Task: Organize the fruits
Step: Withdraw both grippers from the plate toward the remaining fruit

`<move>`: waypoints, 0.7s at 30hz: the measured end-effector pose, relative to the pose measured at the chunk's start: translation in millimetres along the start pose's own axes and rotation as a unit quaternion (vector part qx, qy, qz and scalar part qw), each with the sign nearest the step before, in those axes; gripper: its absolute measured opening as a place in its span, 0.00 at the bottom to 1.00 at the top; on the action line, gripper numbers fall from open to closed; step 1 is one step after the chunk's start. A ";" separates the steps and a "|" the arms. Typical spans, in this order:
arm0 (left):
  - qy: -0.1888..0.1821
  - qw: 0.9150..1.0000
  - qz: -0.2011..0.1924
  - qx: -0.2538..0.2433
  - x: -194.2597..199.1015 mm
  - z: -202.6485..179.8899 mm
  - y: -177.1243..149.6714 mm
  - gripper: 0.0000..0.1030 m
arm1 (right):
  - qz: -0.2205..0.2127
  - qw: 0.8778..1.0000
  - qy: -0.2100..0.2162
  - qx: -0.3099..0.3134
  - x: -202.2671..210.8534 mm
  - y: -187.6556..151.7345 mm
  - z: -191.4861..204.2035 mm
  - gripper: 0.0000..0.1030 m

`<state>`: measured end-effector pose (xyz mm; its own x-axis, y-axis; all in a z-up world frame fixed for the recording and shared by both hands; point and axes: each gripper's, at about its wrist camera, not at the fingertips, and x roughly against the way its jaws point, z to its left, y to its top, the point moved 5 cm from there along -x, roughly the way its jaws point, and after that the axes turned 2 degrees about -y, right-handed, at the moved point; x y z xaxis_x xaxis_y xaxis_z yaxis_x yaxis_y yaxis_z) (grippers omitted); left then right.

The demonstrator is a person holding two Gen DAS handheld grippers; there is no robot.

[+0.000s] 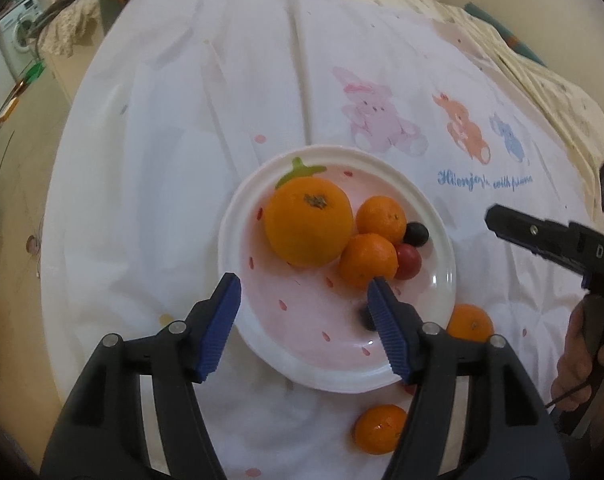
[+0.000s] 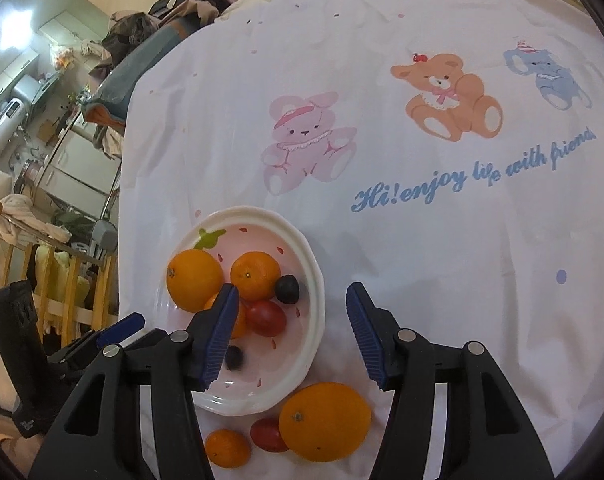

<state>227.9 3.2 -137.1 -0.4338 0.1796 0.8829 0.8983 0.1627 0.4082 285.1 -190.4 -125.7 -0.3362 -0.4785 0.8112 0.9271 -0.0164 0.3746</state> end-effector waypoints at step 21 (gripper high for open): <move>-0.016 1.000 -0.014 -0.001 54.4 -5.4 -38.2 0.61 | -0.015 1.000 -0.007 -0.025 70.8 -63.9 -3.8 0.61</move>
<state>170.3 1.5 -103.4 -0.4605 0.2054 0.8636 0.8860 0.1654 0.4332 202.7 -226.6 -93.9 -0.3668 -0.4650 0.8057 0.9231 -0.0744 0.3773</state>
